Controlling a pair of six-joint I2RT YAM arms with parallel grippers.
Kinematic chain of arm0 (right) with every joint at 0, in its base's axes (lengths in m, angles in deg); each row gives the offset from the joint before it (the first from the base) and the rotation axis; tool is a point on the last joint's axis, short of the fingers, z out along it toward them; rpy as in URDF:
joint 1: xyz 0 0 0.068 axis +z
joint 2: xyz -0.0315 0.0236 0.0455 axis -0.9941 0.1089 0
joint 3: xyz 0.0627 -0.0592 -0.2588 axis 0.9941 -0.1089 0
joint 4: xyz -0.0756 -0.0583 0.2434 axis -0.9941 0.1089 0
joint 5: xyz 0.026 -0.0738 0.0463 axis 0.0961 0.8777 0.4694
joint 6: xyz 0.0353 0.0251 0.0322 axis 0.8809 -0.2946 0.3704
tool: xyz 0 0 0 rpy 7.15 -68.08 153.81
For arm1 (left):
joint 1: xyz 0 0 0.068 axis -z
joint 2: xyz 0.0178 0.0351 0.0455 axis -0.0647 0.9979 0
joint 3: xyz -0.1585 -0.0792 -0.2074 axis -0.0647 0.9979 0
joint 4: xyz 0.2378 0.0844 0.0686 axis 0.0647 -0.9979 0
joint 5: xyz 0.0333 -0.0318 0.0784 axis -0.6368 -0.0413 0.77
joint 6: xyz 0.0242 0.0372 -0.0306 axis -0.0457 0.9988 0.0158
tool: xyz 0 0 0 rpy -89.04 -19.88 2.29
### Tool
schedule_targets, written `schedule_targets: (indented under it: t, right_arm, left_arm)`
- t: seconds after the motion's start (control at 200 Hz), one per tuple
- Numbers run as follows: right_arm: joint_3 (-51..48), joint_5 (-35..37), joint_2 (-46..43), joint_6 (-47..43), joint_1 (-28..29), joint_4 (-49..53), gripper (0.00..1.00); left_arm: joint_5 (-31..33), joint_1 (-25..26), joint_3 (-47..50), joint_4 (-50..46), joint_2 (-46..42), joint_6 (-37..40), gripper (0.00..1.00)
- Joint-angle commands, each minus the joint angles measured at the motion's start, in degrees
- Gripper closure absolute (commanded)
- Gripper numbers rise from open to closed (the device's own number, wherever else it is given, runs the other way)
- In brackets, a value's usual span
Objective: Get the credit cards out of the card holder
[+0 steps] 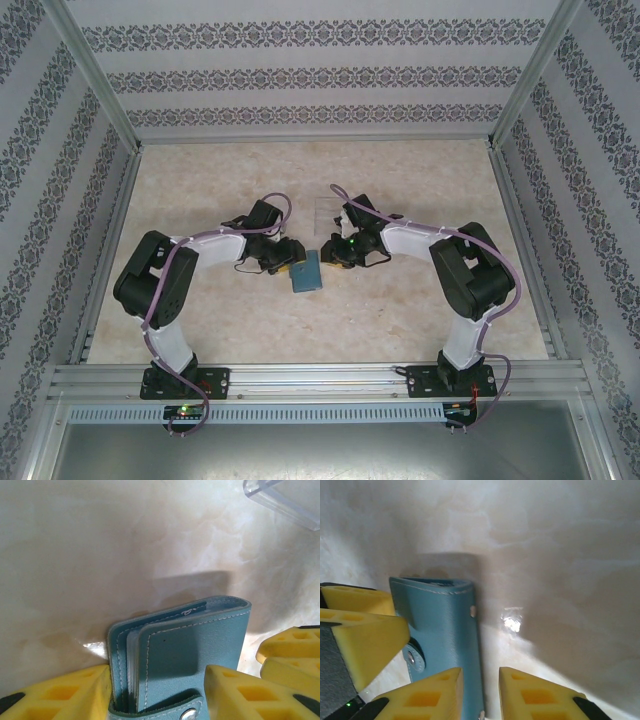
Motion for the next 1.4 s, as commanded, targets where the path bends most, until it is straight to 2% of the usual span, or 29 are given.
schedule_targets:
  t: [0.0, 0.275, 0.55, 0.734, 0.904, 1.029, 1.144, 1.394]
  right_arm:
    - [-1.35, -3.32, 1.24, 2.68, 0.73, -5.14, 0.73]
    - [-1.81, -6.21, 3.65, 4.15, 0.76, -8.63, 0.72]
    - [-2.18, -3.86, 4.06, 3.11, 0.76, -6.59, 0.72]
    - [-2.67, -4.56, 4.42, 3.40, 0.85, -7.93, 0.72]
    - [-2.61, -5.06, 4.83, 3.38, 0.75, -7.87, 0.78]
    - [-2.87, -4.65, 4.42, 3.60, 0.76, -7.78, 0.82]
    - [-2.99, -4.29, 3.93, 3.87, 0.76, -7.52, 0.87]
    - [-2.53, -4.20, 4.06, 4.13, 0.85, -7.22, 0.88]
  left_arm:
    - [-2.96, 0.94, -1.48, 7.70, 1.88, 2.28, 0.48]
    - [-3.72, 0.98, -1.56, 8.78, 3.32, 1.94, 0.55]
    - [-3.73, 1.00, -2.37, 7.64, 3.44, 2.45, 0.61]
    - [-3.56, 1.03, -3.21, 6.06, 3.30, 3.50, 0.61]
    - [-2.86, 1.86, -4.58, 3.47, 3.00, 4.66, 0.61]
    - [-0.27, 2.24, -5.41, -0.32, 1.40, 5.86, 0.61]
    - [4.23, 3.09, -8.26, -8.33, -0.10, 9.05, 0.60]
    - [8.43, 6.72, -14.30, -20.21, 0.92, 12.81, 0.61]
